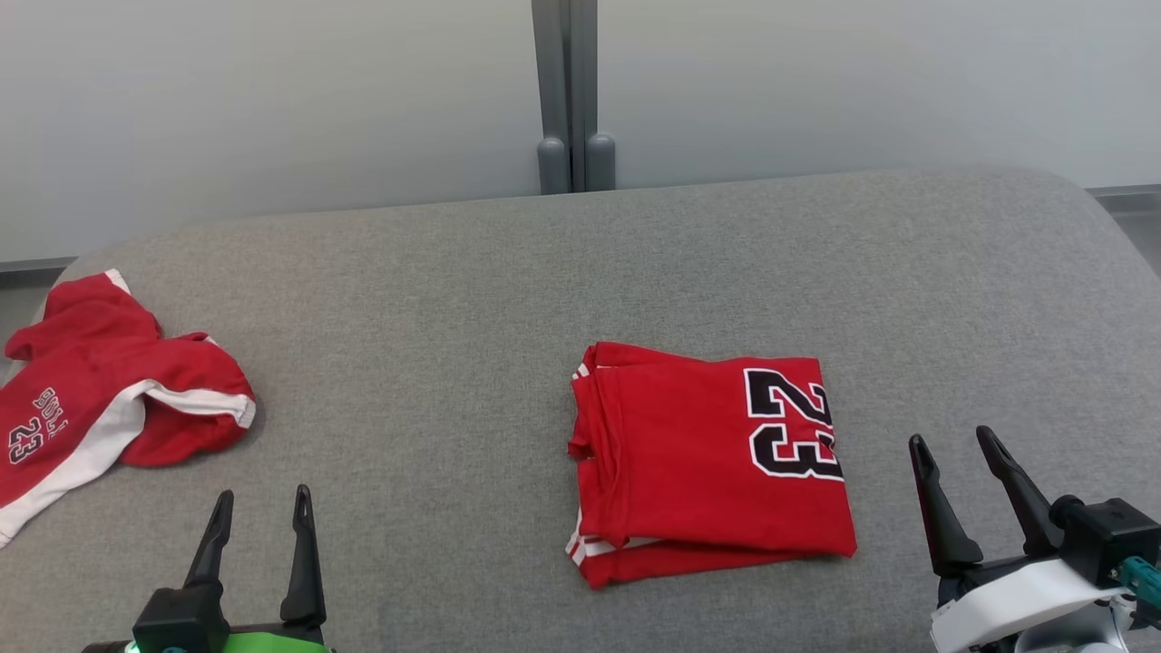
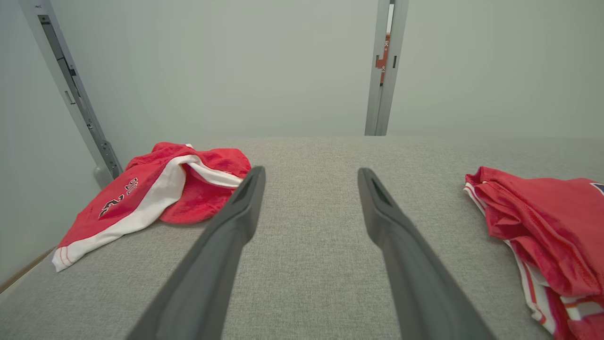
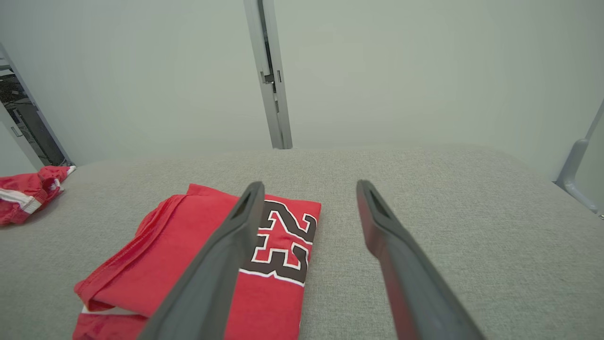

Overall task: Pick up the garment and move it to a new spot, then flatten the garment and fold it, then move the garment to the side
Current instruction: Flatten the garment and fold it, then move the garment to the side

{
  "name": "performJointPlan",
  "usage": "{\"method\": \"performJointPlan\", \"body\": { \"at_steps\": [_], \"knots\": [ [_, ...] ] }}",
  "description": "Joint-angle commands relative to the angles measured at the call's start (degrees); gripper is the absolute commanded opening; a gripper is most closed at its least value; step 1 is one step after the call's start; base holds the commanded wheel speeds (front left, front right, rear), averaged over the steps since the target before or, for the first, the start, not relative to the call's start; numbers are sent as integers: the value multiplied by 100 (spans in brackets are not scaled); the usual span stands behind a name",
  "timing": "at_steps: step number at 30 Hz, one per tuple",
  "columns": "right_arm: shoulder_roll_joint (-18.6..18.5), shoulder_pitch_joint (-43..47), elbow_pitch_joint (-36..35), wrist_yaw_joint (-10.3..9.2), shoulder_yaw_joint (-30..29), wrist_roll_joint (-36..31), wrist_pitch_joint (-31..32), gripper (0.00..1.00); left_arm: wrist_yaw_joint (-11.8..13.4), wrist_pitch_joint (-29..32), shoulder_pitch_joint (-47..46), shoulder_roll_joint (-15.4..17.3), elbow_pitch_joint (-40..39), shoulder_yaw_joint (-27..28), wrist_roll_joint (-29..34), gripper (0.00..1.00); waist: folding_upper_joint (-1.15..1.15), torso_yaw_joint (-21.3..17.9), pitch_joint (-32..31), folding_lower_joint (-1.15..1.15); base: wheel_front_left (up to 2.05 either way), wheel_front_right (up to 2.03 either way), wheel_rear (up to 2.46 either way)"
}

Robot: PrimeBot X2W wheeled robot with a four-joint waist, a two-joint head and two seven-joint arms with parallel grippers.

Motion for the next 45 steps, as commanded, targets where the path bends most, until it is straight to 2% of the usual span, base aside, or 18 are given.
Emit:
{"method": "performJointPlan", "body": {
  "at_steps": [1, 26, 45],
  "knots": [
    [9, 63, -44, -7, -15, -24, 37, 100, -28, -1, -41, 51, 25, 5, 15, 100, 0, 12, 6, 0, 0, 0, 0],
    [87, 42, -170, -7, -66, -60, 247, 100, -89, -1, -256, 97, 107, 25, -21, 100, 0, 58, 58, 0, 0, 0, 0],
    [95, -1, -122, -7, -51, -85, 296, 100, -12, 130, -266, 178, 61, -58, -79, 100, 0, 57, 77, 0, 0, 0, 0]
  ]
}}
